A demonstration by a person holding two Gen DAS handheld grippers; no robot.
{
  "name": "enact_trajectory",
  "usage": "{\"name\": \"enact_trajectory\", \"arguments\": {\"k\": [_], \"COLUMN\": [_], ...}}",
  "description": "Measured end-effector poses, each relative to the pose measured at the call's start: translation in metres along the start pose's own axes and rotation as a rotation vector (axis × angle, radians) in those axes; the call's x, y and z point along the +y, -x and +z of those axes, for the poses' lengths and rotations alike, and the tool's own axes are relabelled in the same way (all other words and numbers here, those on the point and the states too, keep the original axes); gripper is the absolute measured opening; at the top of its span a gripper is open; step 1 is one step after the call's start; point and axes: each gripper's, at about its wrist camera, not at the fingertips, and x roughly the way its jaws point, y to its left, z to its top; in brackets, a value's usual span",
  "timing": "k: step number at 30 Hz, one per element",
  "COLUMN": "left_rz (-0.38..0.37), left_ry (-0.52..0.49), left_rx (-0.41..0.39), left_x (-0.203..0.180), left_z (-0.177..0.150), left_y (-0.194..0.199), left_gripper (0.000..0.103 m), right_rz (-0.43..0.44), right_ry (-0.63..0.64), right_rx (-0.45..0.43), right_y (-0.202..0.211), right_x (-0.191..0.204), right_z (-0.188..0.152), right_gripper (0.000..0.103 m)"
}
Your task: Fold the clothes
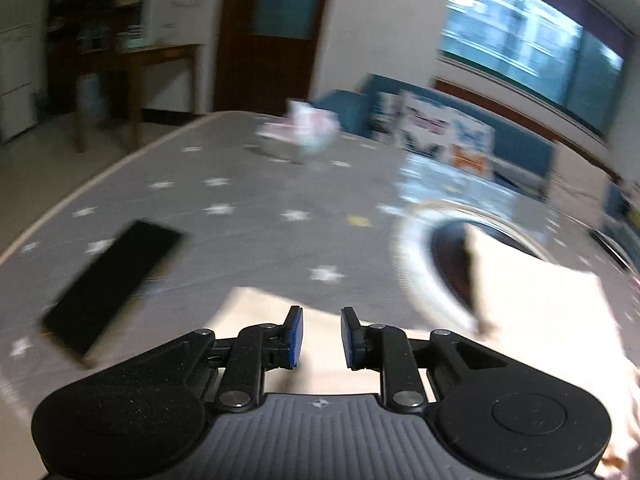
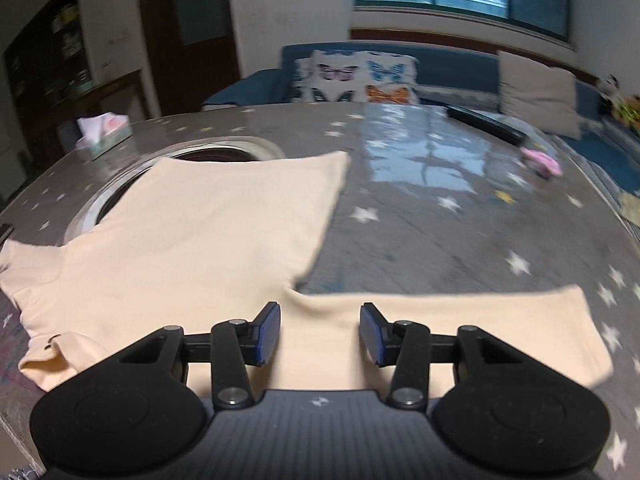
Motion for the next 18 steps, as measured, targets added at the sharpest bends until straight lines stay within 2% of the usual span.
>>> {"name": "enact_trajectory", "arguments": {"k": [4, 9, 13, 18], "left_rz": [-0.144, -0.269, -0.299, -0.306], "left_ry": [-0.071, -0.192, -0.254, -0.279], "left_rx": [0.042, 0.095, 0.147, 0.175], "left_x": [-0.039, -0.092, -0.116, -0.117], "left_z": [0.003, -0.001, -0.006, -0.008], "left_y": [-0.019, -0.045, -0.072, -0.087], "left_gripper": [0.022, 0.022, 0.022, 0.022], "right_rz": [0.000, -0.005, -0.005, -0.002], "right_ry": [0.037, 0.059, 0.074, 0.079], "right_rx": [0.006, 0.042, 0.049, 0.064], "right_y": [-0.009, -0.021, -0.024, -0.035], "right_x": [0.011, 0.009, 0.008, 0.005], "right_z": [0.006, 0.008, 0.015, 0.025], "right_gripper": [0.040, 0.040, 0.040, 0.040]}}
